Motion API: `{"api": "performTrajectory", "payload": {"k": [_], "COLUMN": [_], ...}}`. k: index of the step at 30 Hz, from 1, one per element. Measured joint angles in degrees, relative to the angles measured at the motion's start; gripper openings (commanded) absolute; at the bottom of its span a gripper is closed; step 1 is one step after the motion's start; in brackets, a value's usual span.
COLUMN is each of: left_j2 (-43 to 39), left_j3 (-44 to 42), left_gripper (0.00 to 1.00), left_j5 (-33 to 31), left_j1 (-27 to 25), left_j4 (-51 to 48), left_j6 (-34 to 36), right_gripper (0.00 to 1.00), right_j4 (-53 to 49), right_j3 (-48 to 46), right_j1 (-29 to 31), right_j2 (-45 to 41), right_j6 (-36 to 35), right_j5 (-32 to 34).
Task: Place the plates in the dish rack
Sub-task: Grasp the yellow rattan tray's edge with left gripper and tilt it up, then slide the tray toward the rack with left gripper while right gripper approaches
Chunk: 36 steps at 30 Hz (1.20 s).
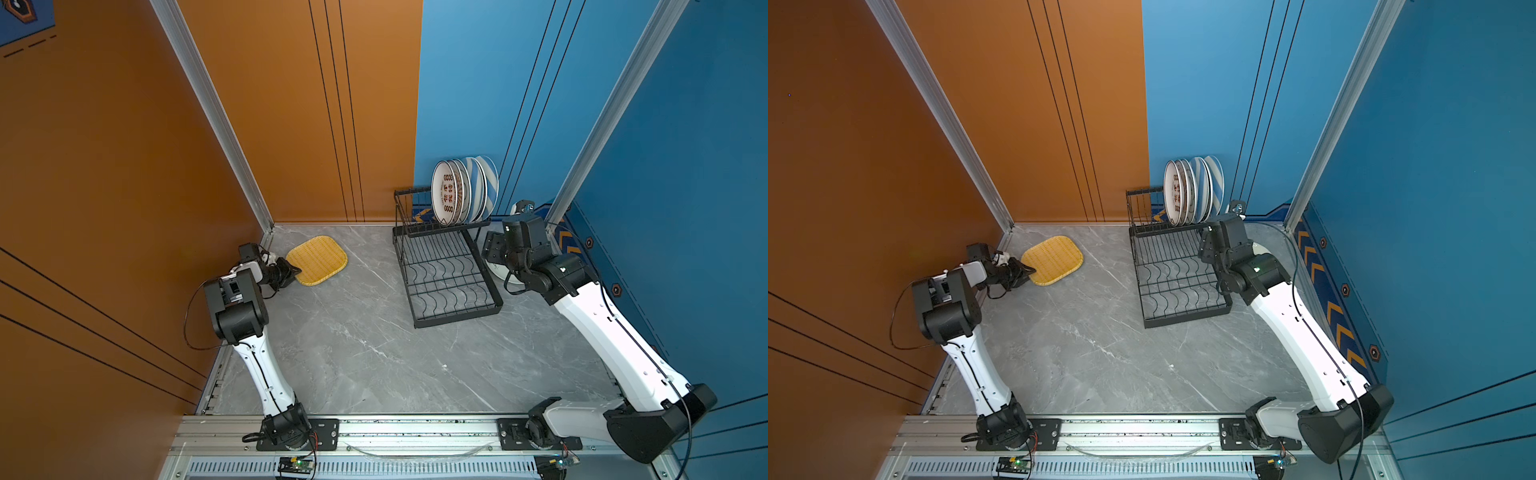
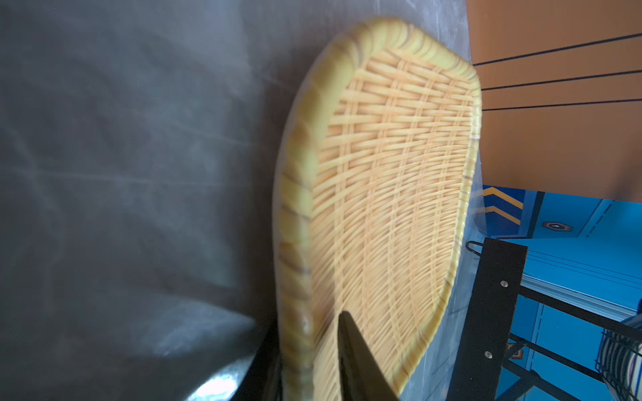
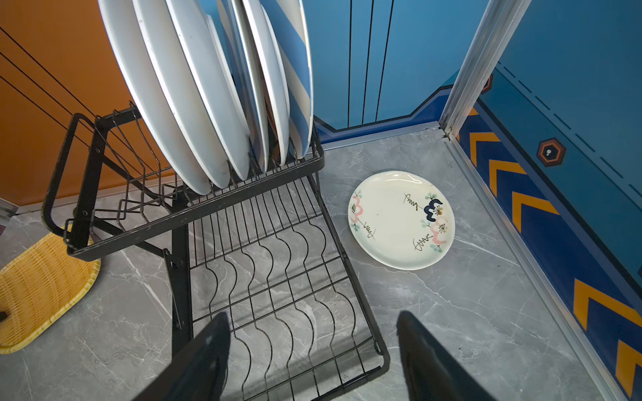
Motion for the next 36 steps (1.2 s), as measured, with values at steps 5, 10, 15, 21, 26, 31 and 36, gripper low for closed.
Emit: {"api": "performTrajectory", "payload": {"k": [5,10,15,21,26,31,36], "left_j2": [0.4,0.7,0.7,0.6,-1.4,-5.0,-9.2], "left_j3": [-0.1,-0.3,-0.7,-1.6,-3.5,-7.1,-11.4], "left_gripper": [0.08,0.00,0.00,0.00,0.00,0.00,0.00], "left_j5": [3.2,4.5,5.8,7.6,8.1,7.4,6.7], "left_j1": [0.3,0.3,0.3,0.3,0.2,-0.4,-2.0], "left_j4": [1.4,2.0,2.3,2.6,2.5,2.2,1.9], "left_j6": [-1.3,-1.4,-1.4,-1.2,-1.2,-1.2,-1.2], "right_gripper": [0.76,0.78,0.88,0.95,0.99,1.00,1.00], "right_j4": [0.0,0.0,0.1,0.9,2.0,3.4,5.7], "right_j3": [-0.3,-2.8,-5.7,-10.4,-13.9,-16.0,-17.6], "right_j1": [0.0,-0.1,-0.8,-2.1,-2.9,-3.0,-3.1], "right_j2": [0.0,-1.0,-2.8,-4.6,-4.7,-4.7,-4.4], "right_j6": [0.2,1.3,3.0,5.1,6.2,6.6,6.8], "right_j5": [-0.7,-1.5,-3.1,-6.6,-10.4,-14.3,-17.7]}}
